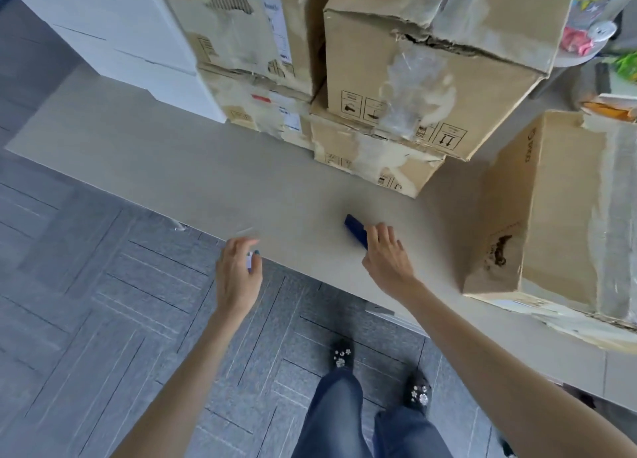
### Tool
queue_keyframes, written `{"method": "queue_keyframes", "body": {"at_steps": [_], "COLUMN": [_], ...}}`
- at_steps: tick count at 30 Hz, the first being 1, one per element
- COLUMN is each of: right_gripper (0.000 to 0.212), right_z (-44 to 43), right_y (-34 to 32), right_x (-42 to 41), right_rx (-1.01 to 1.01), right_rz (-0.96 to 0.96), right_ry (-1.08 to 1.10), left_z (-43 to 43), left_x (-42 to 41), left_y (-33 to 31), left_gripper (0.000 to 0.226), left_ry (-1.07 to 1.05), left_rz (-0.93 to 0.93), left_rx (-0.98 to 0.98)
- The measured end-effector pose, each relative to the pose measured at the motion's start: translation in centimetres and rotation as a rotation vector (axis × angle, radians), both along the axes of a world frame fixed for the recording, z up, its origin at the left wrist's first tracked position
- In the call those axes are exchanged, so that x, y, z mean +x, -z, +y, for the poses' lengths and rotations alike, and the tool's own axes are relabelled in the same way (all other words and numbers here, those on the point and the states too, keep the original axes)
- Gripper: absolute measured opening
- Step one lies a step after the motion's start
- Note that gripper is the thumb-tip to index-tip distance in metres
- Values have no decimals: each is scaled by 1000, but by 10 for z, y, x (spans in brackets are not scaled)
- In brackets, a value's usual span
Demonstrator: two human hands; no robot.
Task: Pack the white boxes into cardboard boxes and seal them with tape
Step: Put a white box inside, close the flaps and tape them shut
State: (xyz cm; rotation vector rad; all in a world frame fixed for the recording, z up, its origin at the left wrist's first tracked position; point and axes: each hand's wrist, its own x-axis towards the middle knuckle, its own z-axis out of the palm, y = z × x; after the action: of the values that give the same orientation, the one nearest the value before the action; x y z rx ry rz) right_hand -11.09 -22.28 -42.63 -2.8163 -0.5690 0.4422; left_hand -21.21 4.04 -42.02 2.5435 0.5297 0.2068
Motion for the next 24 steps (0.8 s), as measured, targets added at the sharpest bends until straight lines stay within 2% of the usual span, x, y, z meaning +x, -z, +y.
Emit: {"method": "queue_keyframes", "body": {"at_steps": [4,7,10,13,18,24], "right_gripper": [34,29,28,27,27,27], "right_z": [36,64,89,106,130,149], "right_y": [-6,-11,-11,-9,-4,0], "right_x": [-4,-6,-5,-4,0,10], "right_rx": [201,256,281,276,303,352], "right_rz": [89,151,188,239,298,365], "right_ry": [20,-23,-27,-11,51,153], "left_z": [21,37,54,66,75,81], "left_x": [-4,-1,7,15,18,17], "left_y": [9,19,31,37,41,36], "left_gripper": [19,33,41,31,24,12], "left_ry": [-240,-375,-426,-383,-363,-354], "left_rz": [11,125,222,253,198,182], "left_rx": [-82,-159,-387,-610,-686,-568]}}
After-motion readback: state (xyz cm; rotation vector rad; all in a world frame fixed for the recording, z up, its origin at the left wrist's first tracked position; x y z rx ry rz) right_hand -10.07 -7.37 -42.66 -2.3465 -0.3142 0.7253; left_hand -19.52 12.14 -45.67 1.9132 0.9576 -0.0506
